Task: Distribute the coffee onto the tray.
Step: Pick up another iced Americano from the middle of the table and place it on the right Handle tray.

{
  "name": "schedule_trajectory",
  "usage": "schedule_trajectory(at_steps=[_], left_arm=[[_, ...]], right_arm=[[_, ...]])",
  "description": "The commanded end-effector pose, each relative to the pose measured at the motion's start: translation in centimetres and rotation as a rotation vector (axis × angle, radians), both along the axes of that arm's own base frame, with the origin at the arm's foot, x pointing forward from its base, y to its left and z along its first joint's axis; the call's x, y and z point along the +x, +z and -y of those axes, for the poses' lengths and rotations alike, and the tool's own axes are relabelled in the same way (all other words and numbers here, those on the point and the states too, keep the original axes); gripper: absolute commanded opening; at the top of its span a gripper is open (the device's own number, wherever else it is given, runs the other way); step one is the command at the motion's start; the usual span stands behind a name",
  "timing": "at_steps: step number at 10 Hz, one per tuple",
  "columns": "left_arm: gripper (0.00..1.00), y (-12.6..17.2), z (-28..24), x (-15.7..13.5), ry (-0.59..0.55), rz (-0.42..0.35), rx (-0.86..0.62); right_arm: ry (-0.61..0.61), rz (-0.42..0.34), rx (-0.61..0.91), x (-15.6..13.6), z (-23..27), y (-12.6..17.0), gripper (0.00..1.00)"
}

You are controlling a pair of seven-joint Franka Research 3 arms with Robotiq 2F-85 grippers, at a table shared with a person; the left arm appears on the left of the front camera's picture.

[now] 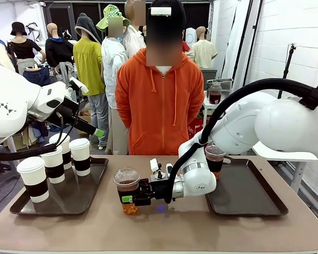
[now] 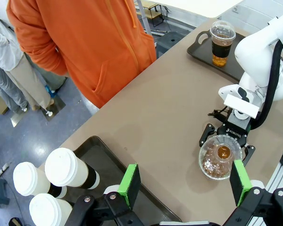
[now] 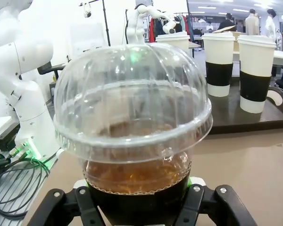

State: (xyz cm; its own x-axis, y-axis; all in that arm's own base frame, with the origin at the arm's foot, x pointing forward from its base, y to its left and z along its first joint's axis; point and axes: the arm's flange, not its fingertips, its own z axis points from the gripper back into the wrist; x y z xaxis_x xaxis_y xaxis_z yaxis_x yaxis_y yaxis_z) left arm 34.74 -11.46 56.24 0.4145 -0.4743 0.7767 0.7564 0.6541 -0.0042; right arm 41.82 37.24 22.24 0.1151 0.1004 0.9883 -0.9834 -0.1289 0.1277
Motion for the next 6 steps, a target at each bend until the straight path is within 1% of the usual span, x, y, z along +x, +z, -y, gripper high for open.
schedule_trajectory(at_steps=[1,2,4,6], left_arm=[[1.00,-0.1,-0.1,0.0,-0.005,-0.007,-0.008],[1.00,-0.1,-0.1,0.0,-0.005,-0.007,-0.008],[1.00,-0.1,-0.1,0.0,-0.005,-0.007,-0.008],[1.00,-0.1,-0.1,0.0,-0.005,-0.007,-0.008]], right_arm=[[0.019,0.016,-0.032,-0.1,-0.3,0.9,0.65],[0.019,0.028,-0.039,-0.2,-0.1,1.6,0.65],[0.002,0.045,-0.041,-0.2,1.1,4.4,0.65],[-0.021,0.046,-0.049,-0.3,3.9,7.4,0.65]])
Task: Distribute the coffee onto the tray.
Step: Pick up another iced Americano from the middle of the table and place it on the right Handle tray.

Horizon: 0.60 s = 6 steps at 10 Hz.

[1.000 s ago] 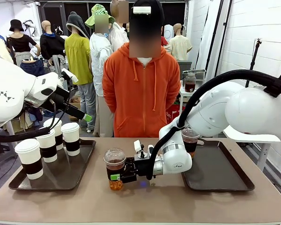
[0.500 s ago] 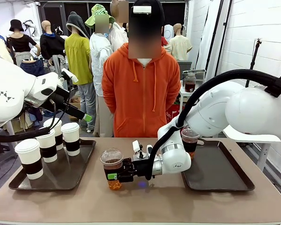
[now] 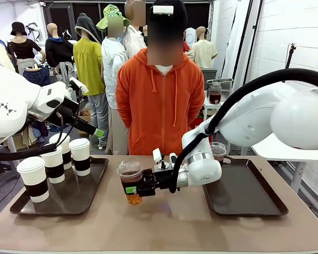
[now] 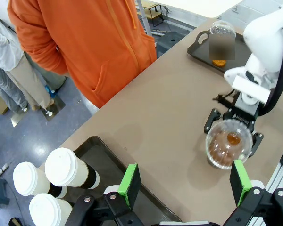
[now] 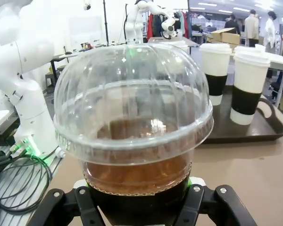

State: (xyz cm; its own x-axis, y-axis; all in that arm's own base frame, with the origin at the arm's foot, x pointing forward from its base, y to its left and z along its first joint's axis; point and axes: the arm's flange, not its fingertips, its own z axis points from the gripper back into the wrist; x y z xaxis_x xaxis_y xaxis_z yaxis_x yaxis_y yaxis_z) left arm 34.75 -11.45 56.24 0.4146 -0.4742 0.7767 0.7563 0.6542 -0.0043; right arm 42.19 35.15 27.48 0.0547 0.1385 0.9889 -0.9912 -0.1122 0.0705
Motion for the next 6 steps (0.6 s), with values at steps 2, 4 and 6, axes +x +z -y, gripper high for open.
schedule_trajectory(at_steps=[2,4,6], left_arm=[[1.00,-0.1,-0.1,0.0,-0.005,-0.007,-0.008],[1.00,-0.1,-0.1,0.0,-0.005,-0.007,-0.008],[1.00,-0.1,-0.1,0.0,-0.005,-0.007,-0.008]], right_arm=[[-0.038,-0.015,-0.010,-1.2,5.6,5.0,0.65],[-0.074,-0.001,-0.030,-1.9,10.0,7.0,0.65],[-0.099,-0.007,-0.018,-1.9,14.6,8.0,0.65]])
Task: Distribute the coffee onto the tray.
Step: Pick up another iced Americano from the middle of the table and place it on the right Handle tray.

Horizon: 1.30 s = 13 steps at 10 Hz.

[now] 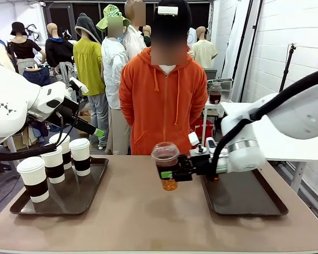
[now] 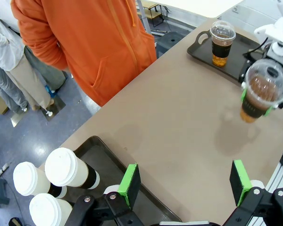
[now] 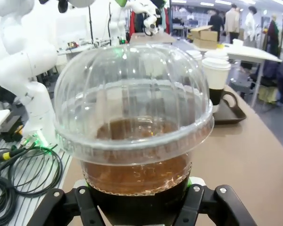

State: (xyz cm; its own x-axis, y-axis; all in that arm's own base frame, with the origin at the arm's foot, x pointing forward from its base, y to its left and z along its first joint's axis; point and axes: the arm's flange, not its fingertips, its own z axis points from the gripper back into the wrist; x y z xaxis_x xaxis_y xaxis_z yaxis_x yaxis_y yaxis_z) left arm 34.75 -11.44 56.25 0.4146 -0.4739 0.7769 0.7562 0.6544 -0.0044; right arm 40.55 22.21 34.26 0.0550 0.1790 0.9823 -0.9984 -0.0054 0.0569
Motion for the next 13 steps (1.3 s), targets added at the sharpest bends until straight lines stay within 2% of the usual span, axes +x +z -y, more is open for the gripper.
schedule_trajectory(at_steps=[1,4,11,13], left_arm=[[1.00,-0.1,-0.1,0.0,-0.005,-0.007,-0.008],[1.00,-0.1,-0.1,0.0,-0.005,-0.007,-0.008],[1.00,-0.1,-0.1,0.0,-0.005,-0.007,-0.008],[1.00,-0.1,-0.1,0.0,-0.005,-0.007,-0.008]], right_arm=[[-0.002,-0.027,0.027,-0.1,3.7,1.5,0.65],[-0.055,-0.024,0.034,0.3,7.7,1.2,0.65],[-0.079,-0.016,0.008,0.8,8.4,0.3,0.65],[-0.098,-0.005,-0.016,1.5,10.3,-0.6,0.65]])
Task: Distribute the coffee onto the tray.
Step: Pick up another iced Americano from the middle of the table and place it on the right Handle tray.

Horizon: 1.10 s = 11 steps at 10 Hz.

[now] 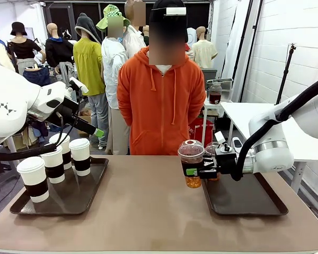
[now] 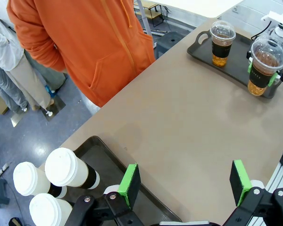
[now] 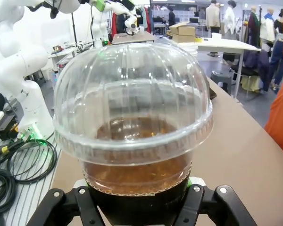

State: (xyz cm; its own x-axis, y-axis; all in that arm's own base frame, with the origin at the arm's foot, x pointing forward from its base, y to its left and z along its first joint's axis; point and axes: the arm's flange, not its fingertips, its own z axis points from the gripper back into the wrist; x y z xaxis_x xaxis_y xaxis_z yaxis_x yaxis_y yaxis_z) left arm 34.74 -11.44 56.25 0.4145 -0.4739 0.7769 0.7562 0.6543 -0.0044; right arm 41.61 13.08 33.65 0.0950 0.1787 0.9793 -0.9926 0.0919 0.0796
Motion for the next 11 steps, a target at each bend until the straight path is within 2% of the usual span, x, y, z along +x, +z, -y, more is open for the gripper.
schedule_trajectory(at_steps=[1,7,11], left_arm=[[1.00,-0.1,-0.1,0.0,-0.005,-0.007,-0.008],[1.00,-0.1,-0.1,0.0,-0.005,-0.007,-0.008],[1.00,-0.1,-0.1,0.0,-0.005,-0.007,-0.008]], right_arm=[[-0.014,0.028,-0.008,0.3,2.8,-0.3,0.65],[-0.069,0.053,-0.004,0.0,9.2,-2.8,0.65],[-0.095,0.083,0.032,0.3,11.3,-4.5,0.65]])
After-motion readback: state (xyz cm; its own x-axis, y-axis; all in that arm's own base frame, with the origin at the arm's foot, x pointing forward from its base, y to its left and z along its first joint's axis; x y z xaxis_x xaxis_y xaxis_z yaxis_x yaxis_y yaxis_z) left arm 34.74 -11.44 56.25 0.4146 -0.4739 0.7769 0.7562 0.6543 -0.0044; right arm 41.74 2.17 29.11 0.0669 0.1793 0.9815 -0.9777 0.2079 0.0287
